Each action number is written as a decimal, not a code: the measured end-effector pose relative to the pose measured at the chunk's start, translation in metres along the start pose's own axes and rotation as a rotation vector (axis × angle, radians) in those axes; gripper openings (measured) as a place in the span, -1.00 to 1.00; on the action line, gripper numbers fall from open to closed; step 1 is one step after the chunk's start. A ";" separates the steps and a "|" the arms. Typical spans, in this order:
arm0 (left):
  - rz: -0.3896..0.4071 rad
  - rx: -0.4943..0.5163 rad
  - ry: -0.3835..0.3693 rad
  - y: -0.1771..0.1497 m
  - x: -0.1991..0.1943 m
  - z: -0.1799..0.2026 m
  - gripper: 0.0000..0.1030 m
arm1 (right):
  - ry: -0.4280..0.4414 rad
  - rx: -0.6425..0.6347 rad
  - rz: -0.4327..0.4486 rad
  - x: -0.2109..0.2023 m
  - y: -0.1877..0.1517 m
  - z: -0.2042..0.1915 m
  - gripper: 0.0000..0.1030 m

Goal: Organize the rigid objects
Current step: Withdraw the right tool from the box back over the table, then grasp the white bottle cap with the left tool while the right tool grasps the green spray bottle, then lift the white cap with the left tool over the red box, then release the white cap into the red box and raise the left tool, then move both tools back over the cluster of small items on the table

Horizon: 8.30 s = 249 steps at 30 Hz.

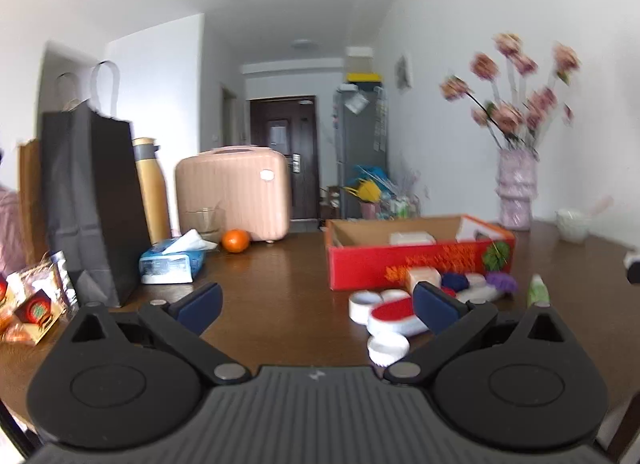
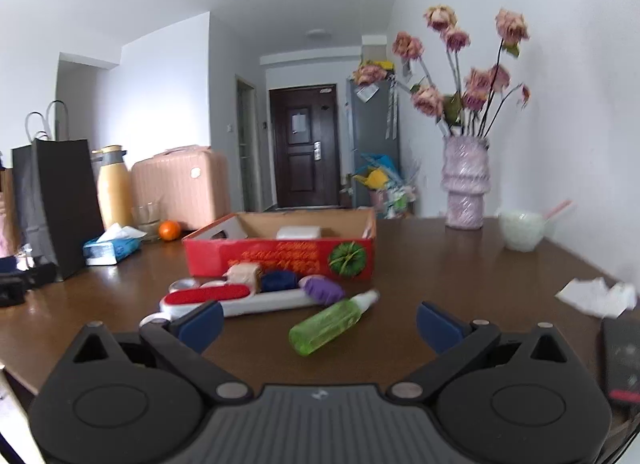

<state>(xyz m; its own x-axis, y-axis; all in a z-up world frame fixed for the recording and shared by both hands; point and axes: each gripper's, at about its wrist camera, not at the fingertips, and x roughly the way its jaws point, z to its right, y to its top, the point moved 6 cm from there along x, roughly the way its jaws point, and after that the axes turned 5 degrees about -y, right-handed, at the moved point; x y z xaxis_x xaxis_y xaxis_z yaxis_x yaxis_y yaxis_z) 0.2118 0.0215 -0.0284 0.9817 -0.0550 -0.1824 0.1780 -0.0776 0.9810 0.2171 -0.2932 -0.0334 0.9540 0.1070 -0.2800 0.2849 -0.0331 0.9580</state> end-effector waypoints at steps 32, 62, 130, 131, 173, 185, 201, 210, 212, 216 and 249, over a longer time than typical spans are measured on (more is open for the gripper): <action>-0.393 -0.071 -0.132 -0.041 0.134 0.024 1.00 | -0.009 0.031 -0.293 0.128 -0.022 0.013 0.94; -0.436 -0.057 -0.140 -0.034 0.137 0.032 -0.21 | -0.046 -0.061 -0.368 0.163 -0.027 0.028 -0.42; -0.064 0.022 -0.176 0.383 0.168 -0.039 -0.21 | 0.235 -0.160 -0.018 0.102 0.398 -0.001 -0.41; -0.102 0.013 -0.192 0.380 0.184 -0.039 -0.21 | 0.227 -0.171 -0.048 0.118 0.398 -0.002 -0.41; -0.779 -0.022 -0.248 0.078 0.516 -0.019 0.06 | -0.022 -0.289 -0.697 0.479 0.135 -0.004 -0.06; -0.668 -0.030 -0.209 0.155 0.440 -0.033 0.45 | -0.009 -0.302 -0.579 0.404 0.196 -0.007 0.23; -0.200 0.045 -0.155 0.254 0.275 -0.012 1.00 | -0.010 -0.239 -0.232 0.250 0.281 -0.005 0.83; -0.030 0.010 -0.083 0.239 0.195 -0.010 1.00 | -0.008 -0.110 0.047 0.171 0.290 0.000 0.99; 0.001 0.009 -0.064 0.229 0.175 -0.011 1.00 | 0.024 -0.078 0.077 0.154 0.284 0.001 0.99; 0.077 -0.004 0.015 0.195 0.128 -0.014 1.00 | 0.042 -0.070 0.147 0.114 0.258 0.002 1.00; -0.087 0.037 -0.028 0.028 0.095 0.007 1.00 | 0.020 -0.023 -0.107 0.089 0.033 0.015 1.00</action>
<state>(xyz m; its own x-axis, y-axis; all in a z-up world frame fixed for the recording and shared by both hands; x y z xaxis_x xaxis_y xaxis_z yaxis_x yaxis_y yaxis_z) 0.3093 0.0073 -0.0190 0.9602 -0.0745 -0.2693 0.2595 -0.1198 0.9583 0.3124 -0.2993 -0.0279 0.9161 0.1285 -0.3798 0.3827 0.0022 0.9239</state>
